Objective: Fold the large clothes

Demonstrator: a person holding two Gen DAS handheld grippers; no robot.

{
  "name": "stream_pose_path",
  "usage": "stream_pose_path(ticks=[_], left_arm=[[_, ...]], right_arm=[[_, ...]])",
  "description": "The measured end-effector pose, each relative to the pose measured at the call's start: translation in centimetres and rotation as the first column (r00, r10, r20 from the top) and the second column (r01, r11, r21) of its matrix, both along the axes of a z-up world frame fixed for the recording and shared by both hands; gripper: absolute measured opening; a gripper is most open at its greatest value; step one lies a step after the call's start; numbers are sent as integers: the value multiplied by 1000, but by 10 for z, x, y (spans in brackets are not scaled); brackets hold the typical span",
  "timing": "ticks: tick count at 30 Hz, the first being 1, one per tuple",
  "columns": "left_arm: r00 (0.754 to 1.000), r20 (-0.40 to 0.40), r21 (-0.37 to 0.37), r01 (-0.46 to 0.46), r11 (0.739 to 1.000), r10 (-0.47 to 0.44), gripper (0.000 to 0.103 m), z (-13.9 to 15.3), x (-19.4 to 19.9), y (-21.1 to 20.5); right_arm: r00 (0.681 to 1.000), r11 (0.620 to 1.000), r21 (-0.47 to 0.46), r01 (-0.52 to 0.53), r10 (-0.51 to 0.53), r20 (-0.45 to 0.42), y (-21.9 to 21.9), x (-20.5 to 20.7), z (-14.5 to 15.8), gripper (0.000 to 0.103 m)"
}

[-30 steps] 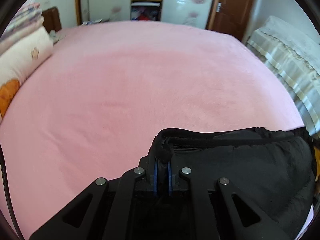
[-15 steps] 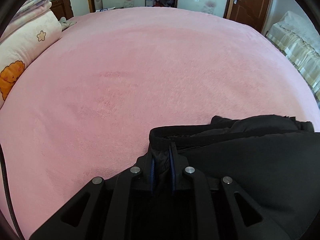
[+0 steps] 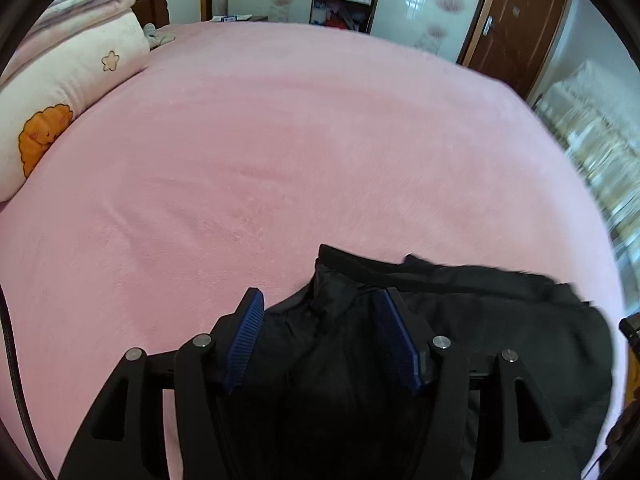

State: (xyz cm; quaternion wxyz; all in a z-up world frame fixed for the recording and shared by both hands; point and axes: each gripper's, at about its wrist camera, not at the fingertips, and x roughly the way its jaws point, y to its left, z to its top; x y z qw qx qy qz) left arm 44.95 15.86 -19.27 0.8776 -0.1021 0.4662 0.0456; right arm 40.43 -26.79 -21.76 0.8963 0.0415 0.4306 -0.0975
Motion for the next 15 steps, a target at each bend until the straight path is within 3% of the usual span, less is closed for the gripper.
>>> stream_pose_path(ticks=[4,11,15], left_arm=[[1000,30,29,10,1000,-11,70,40,-28,-9],[992,101,-52,81,995,-75,76,100,-89,-32],[981,158,-69,129,989,-116,80,119,-123,-57]], right_arm=[[999,1000,9,-10,10,45,6,-20,40,1],[991,994,101,-50,36,131,21,-64,101,1],[968,985,104,-139,113,223,37,-95,126,2]])
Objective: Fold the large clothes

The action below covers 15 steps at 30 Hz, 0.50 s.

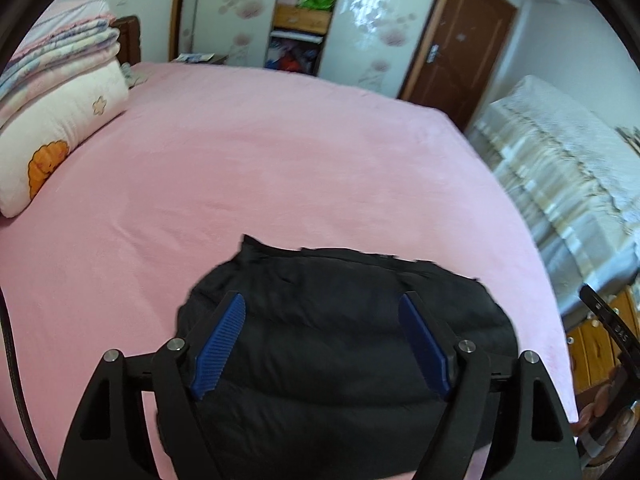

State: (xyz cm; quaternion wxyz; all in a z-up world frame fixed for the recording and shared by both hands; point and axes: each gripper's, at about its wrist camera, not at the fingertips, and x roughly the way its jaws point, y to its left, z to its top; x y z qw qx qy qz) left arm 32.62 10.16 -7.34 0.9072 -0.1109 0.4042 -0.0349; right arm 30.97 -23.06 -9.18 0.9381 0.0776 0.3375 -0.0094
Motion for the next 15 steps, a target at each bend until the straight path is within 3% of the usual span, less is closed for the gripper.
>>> stream_pose_path(ticks=[2,4,5,7,12,15], left_arm=[[1000,20,-12,10,1000,-10,81,4,-16,-11],[999,30,-30,24,999,-23,81,2,-29,-20],[999,31,-32,25,999,-24,81,1,-37,-25],[999,41,-35,17,999,-16,81,-5,-52,-31],[998,50,-89,-43,995,47,82,-30,-73,-23],[996,14,-127,-86,988,89,82,-53,-65,-14]], right_arm=[[999,1000,-12,-28,28,24,10,-10,4,4],[994,994,36,-103,104,-19,22,-14,0,24],[991,991,53,-125,127,-39,27,-14,-2,29],[985,988,49,-146,149,-84,38,-15,-10,31],[985,985,-48,-165,162,-51,76,-29,-25,31],[980,975,-102,-199,195,-45,99,-32,-35,31]])
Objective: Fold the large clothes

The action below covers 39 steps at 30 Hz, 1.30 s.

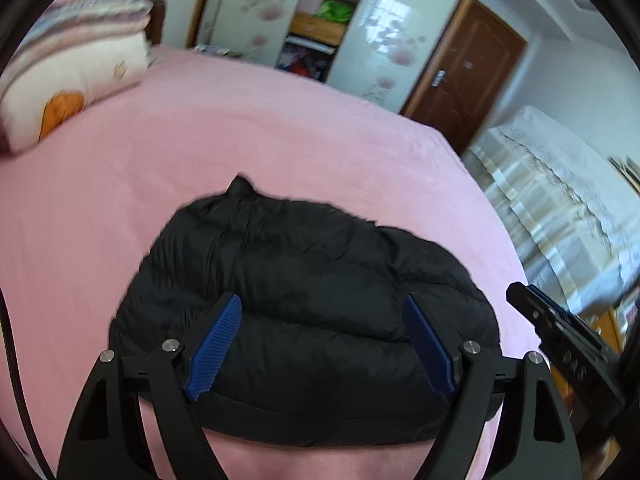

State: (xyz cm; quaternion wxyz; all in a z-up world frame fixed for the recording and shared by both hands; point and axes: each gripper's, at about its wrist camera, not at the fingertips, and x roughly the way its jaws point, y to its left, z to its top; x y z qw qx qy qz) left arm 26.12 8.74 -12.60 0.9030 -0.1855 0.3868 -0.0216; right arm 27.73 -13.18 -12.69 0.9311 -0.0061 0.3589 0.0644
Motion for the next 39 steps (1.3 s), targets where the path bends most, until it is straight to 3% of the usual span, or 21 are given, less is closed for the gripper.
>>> stream_pose_path(ticks=[5,10,13,19,26,35,39], left_arm=[[1000,-24,-18,7,1000,-8,81,-29,23,-2],[1000,-27,40,1,999,0,76,-53,55,-12],[998,-62,68,-18,998,23,74,-74,71,-16],[998,-61,131,-24,991,32,74,-97,83,-23],[997,-79,223,-9,975,28,74,-127,91,-34],[996,-81,259,-2,966,23,74,-145,92,-38],[996,-87,241,11,970,10,72,-143,92,-35]], right_arm=[[999,997,-52,-48,49,15,30,1,-19,31],[999,998,-31,-46,47,8,38,23,-41,30],[999,999,-38,-27,28,26,44,37,-60,20],[999,999,-25,-42,42,-3,51,53,-106,8],[998,998,-47,-39,36,-59,52,62,-143,7],[993,997,-66,-47,40,-108,54,71,-165,3],[992,997,-67,-48,40,-123,53,73,-170,2]])
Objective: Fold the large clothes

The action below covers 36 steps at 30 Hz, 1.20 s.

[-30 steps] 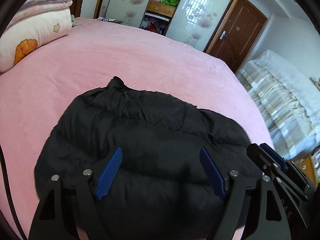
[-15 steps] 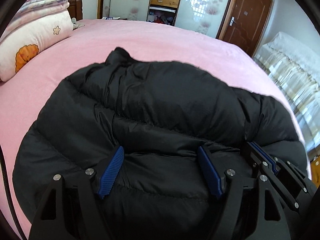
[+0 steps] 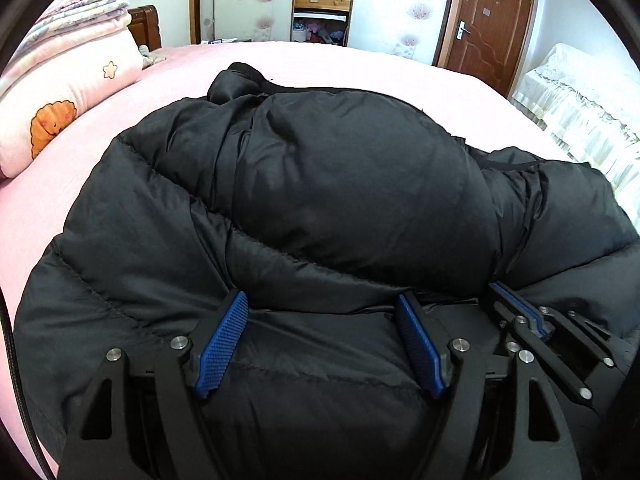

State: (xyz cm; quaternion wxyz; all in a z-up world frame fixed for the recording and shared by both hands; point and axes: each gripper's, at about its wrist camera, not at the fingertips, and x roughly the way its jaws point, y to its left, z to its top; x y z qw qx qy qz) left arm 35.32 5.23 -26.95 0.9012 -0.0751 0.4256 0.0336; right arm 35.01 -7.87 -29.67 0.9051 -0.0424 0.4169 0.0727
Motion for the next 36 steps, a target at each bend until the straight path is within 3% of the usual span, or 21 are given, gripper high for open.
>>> stream_pose_path(ticks=[5,9,15,18,21,25,30,32,36], left_arm=[[1000,27,-144,11,990,-8,72,21,-23,27],[999,36,-222,8,975,0,72,34,-58,55],[1000,1,-369,-20,929,22,72,32,-121,90],[999,-29,-480,-48,876,39,71,19,-136,101],[998,-41,-590,-59,805,43,71,3,-140,113],[993,-80,-715,-118,689,88,71,-13,-153,121],[988,-116,-780,-152,608,99,72,-41,-148,126],[988,-111,-829,-149,538,103,74,-59,-149,137],[993,-92,-892,-117,437,79,75,-90,-137,142]], right_arm=[[1000,998,-57,-7,6,-7,9,2,-5,2],[1000,999,-52,-6,5,-16,9,1,-7,2],[1000,999,-41,-9,8,-26,5,5,0,2],[1000,1000,-12,-6,5,-31,1,4,8,2],[999,1000,13,-1,1,-33,-5,4,16,2],[1000,1000,24,-2,2,-27,-8,0,25,2],[1000,995,95,3,-4,11,-13,-13,49,2],[1000,993,116,-4,1,30,-10,-20,58,2],[1000,993,120,-22,20,23,1,-28,55,2]])
